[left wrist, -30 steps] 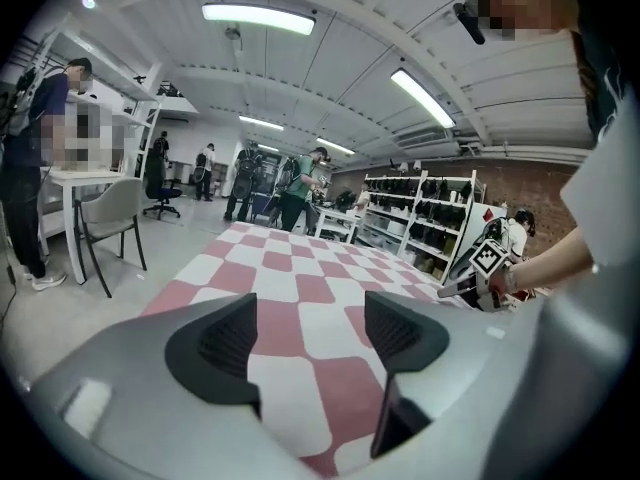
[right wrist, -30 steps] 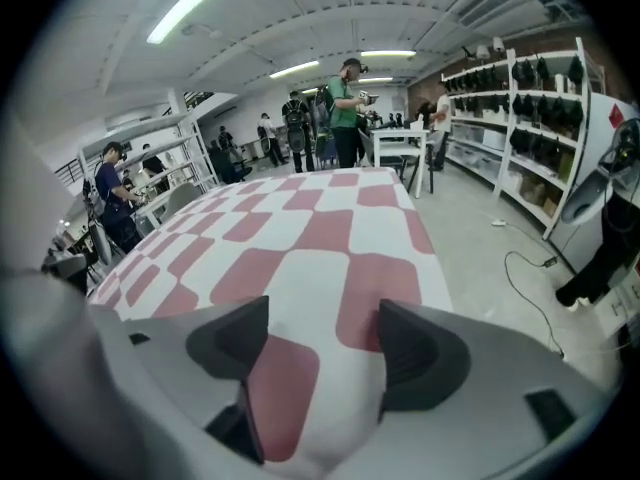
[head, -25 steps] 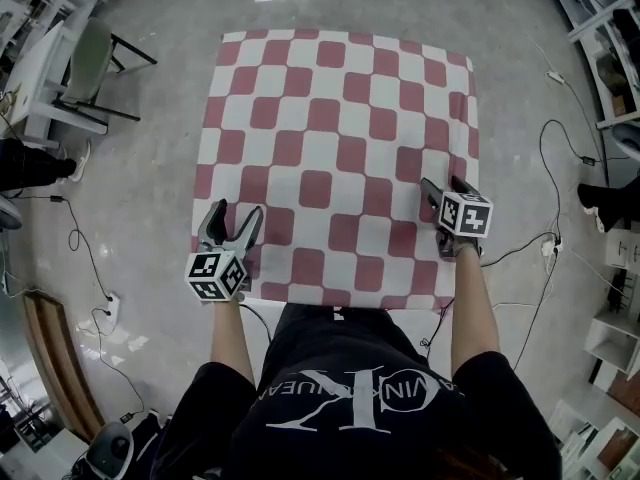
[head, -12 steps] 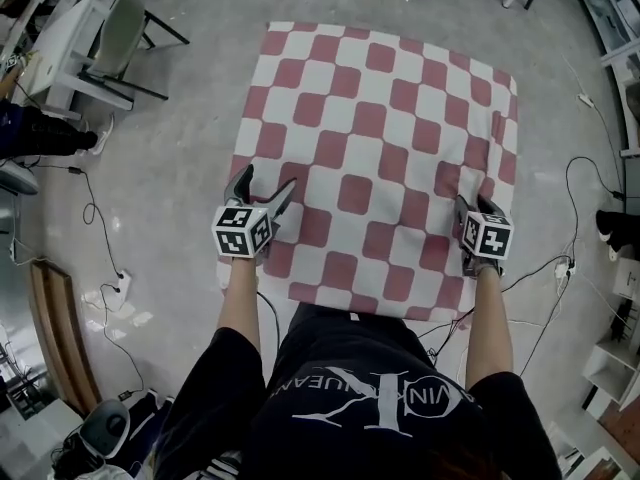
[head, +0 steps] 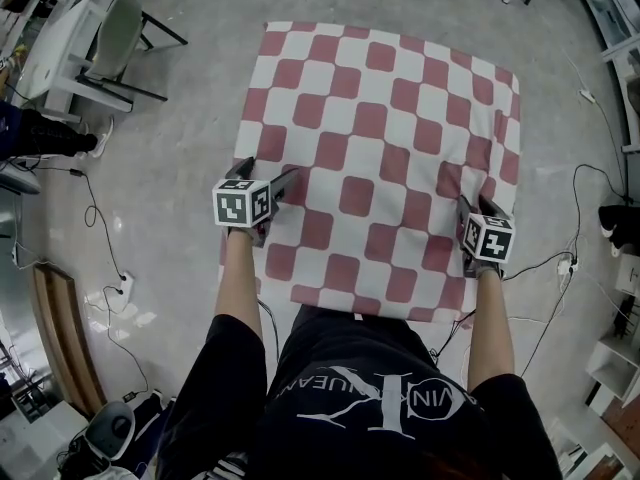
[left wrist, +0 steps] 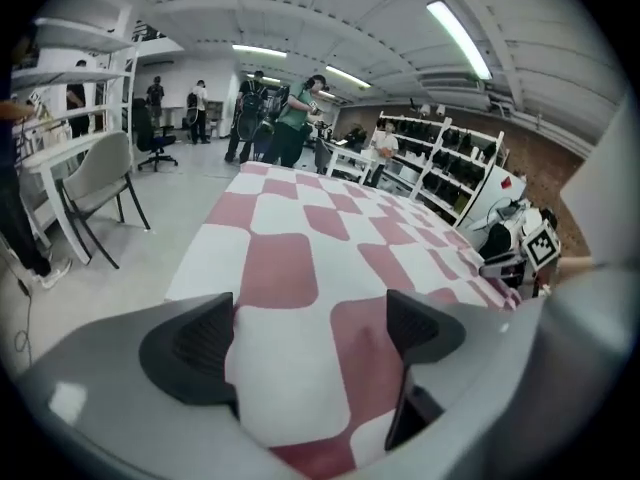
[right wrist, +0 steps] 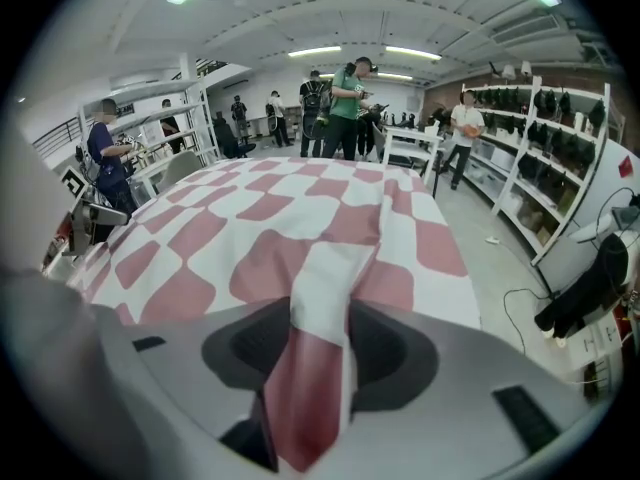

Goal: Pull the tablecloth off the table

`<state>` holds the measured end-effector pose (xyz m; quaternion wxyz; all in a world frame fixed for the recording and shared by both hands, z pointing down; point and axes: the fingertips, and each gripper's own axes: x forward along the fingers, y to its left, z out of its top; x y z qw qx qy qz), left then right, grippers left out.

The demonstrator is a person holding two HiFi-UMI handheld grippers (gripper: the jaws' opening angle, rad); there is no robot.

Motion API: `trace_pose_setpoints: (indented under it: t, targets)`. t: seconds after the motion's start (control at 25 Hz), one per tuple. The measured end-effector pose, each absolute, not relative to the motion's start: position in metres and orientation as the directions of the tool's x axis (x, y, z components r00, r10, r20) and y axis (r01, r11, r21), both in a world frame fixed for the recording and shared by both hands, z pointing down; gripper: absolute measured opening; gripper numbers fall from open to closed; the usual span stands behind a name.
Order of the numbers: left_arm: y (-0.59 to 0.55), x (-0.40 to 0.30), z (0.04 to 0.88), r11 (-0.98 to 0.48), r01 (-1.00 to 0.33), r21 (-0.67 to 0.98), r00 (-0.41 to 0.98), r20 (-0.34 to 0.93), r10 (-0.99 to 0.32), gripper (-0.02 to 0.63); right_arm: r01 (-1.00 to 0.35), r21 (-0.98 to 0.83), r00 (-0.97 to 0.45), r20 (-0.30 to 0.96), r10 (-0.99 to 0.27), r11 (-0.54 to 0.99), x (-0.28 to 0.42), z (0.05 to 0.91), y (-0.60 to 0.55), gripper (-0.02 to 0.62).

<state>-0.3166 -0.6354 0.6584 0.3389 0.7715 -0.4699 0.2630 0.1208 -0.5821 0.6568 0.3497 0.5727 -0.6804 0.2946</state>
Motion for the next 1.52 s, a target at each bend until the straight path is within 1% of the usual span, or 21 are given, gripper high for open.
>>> trace_pose_setpoints:
  t: [0.08,0.24,0.48,0.68,0.8,0.96,1.08,1.2,1.28,1.36,1.44,1.52]
  targets:
    - [-0.634,-0.310,0.658,-0.326,-0.898,0.296,0.433,0.730,-0.528,0.465,-0.986,0.000,-0.098,0.812,-0.575,0.168,0.120,0.657,-0.582,0.195]
    - [-0.627,-0.293,0.662,-0.382,-0.888,0.257,0.426,0.772,-0.471,0.465,-0.986,0.002,-0.098,0.810,-0.578,0.169,0.118,0.657,-0.581,0.190]
    - [-0.623,-0.277,0.664,-0.391,-0.886,0.250,0.418,0.795,-0.440,0.465,-0.985,0.004,-0.100,0.807,-0.582,0.174,0.118,0.658,-0.581,0.182]
    - [-0.620,-0.275,0.667,-0.389,-0.902,0.188,0.358,0.829,-0.429,0.451,-0.983,0.008,-0.102,0.805,-0.584,0.182,0.116,0.657,-0.581,0.173]
    - [-0.620,-0.275,0.668,-0.379,-0.913,0.152,0.321,0.841,-0.436,0.397,-0.982,0.011,-0.103,0.806,-0.583,0.189,0.115,0.658,-0.581,0.164]
    - [-0.615,-0.271,0.671,-0.387,-0.917,0.098,0.278,0.852,-0.444,0.353,-0.980,0.021,-0.101,0.804,-0.586,0.197,0.113,0.658,-0.580,0.146]
    - [-0.610,-0.269,0.675,-0.372,-0.925,0.073,0.249,0.857,-0.451,0.286,-0.977,0.035,-0.097,0.804,-0.587,0.210,0.110,0.659,-0.578,0.119]
    - [-0.606,-0.267,0.675,-0.351,-0.934,0.068,0.236,0.855,-0.462,0.238,-0.971,0.052,-0.098,0.806,-0.584,0.233,0.107,0.660,-0.576,0.089]
    - [-0.602,-0.266,0.676,-0.340,-0.938,0.064,0.228,0.854,-0.467,0.215,-0.965,0.059,-0.103,0.807,-0.581,0.254,0.103,0.660,-0.573,0.062]
    - [-0.598,-0.265,0.676,-0.332,-0.941,0.059,0.220,0.855,-0.470,0.201,-0.962,0.059,-0.111,0.805,-0.583,0.265,0.101,0.659,-0.570,0.052]
    - [-0.595,-0.264,0.675,-0.327,-0.944,0.051,0.210,0.857,-0.471,0.174,-0.960,0.051,-0.124,0.804,-0.582,0.274,0.101,0.660,-0.568,0.043]
    - [-0.591,-0.266,0.675,-0.315,-0.948,0.037,0.191,0.860,-0.474,0.120,-0.957,0.043,-0.136,0.806,-0.577,0.286,0.100,0.659,-0.564,0.034]
